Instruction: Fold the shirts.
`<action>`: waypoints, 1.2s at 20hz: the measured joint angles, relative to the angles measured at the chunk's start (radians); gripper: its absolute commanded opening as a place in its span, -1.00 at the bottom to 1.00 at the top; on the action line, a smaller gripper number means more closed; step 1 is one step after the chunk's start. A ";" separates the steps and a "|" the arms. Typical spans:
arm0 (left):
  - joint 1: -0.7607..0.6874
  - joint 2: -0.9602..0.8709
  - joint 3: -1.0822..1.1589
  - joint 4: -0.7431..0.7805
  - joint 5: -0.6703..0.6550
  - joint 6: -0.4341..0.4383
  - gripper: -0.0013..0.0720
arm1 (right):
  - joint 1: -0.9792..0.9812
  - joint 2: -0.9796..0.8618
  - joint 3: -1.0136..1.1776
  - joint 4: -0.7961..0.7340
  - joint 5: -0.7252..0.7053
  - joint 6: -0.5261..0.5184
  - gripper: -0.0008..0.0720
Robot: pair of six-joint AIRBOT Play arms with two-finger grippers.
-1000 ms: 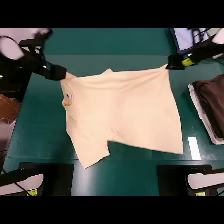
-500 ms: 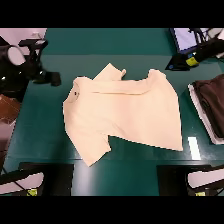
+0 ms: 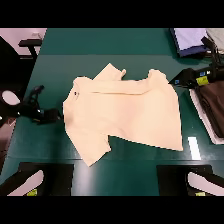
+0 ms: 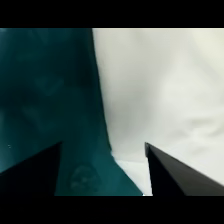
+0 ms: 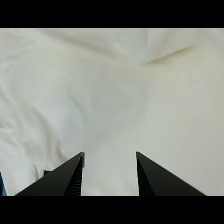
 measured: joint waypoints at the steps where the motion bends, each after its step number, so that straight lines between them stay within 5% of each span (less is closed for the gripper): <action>1: 0.003 0.005 -0.037 -0.039 0.014 0.016 0.70 | -0.002 0.027 -0.031 0.005 -0.013 -0.001 0.07; 6: -0.009 0.018 -0.157 -0.183 0.079 0.069 0.69 | -0.003 0.122 -0.123 0.014 -0.047 -0.004 0.07; 7: -0.024 0.018 -0.167 -0.196 0.089 0.074 0.56 | -0.004 0.133 -0.130 0.014 -0.051 -0.005 0.07; 9: -0.051 0.016 -0.184 -0.204 0.113 0.080 -0.66 | -0.005 0.155 -0.138 0.014 -0.053 -0.005 0.07; 10: -0.060 0.016 -0.185 -0.200 0.114 0.082 -0.89 | -0.009 0.166 -0.142 0.006 -0.051 -0.005 0.07; 16: -0.080 0.019 -0.098 -0.224 0.039 0.092 -0.89 | -0.152 0.250 -0.259 -0.156 0.055 0.030 0.11; 18: -0.082 0.019 -0.053 -0.227 0.013 0.093 -0.89 | -0.253 0.297 -0.378 -0.227 0.079 0.041 0.48; 24: -0.084 0.019 0.036 -0.230 -0.015 0.100 -0.89 | -0.496 0.352 -0.747 -0.306 0.055 0.041 0.40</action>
